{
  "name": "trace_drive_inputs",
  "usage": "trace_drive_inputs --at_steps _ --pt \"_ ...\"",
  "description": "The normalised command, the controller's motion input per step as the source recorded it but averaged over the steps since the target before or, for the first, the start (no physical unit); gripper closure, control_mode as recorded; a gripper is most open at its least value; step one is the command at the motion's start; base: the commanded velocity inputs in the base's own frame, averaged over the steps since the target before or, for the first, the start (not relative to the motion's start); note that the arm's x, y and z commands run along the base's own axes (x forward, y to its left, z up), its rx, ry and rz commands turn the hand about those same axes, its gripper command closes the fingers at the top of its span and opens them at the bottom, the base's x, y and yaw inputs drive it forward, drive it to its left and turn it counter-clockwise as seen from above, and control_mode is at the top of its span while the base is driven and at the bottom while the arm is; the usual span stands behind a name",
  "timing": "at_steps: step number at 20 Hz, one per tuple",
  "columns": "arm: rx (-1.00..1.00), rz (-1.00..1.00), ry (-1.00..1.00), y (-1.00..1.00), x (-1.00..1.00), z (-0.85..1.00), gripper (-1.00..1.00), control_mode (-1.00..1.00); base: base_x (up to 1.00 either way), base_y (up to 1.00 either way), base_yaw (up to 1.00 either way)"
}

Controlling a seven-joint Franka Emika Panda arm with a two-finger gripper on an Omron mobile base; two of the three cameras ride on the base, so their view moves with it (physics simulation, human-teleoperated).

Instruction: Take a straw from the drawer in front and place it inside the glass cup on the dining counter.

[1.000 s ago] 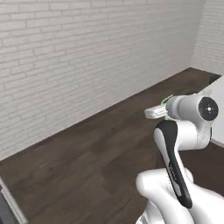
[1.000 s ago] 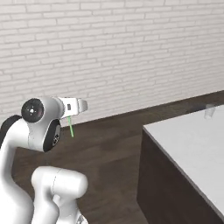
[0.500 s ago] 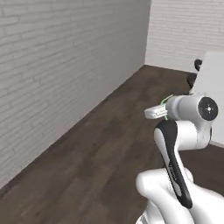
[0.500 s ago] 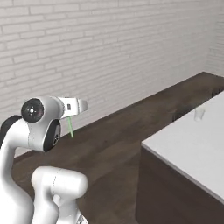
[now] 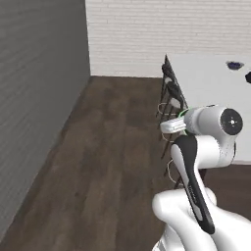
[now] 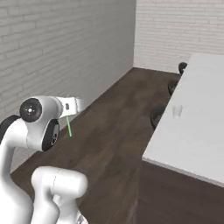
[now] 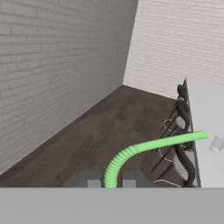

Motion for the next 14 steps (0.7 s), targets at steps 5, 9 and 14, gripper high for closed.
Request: trace_drive_inputs --at_steps 5,9,14 --pt "0.00 0.00 0.00 0.00 0.00 0.00 1.00 1.00 0.81 0.63 -0.73" --pt "0.00 0.00 0.00 0.00 0.00 0.00 1.00 1.00 0.62 0.59 -0.75" --pt "0.00 0.00 0.00 0.00 0.00 0.00 1.00 1.00 0.60 0.57 -0.76"
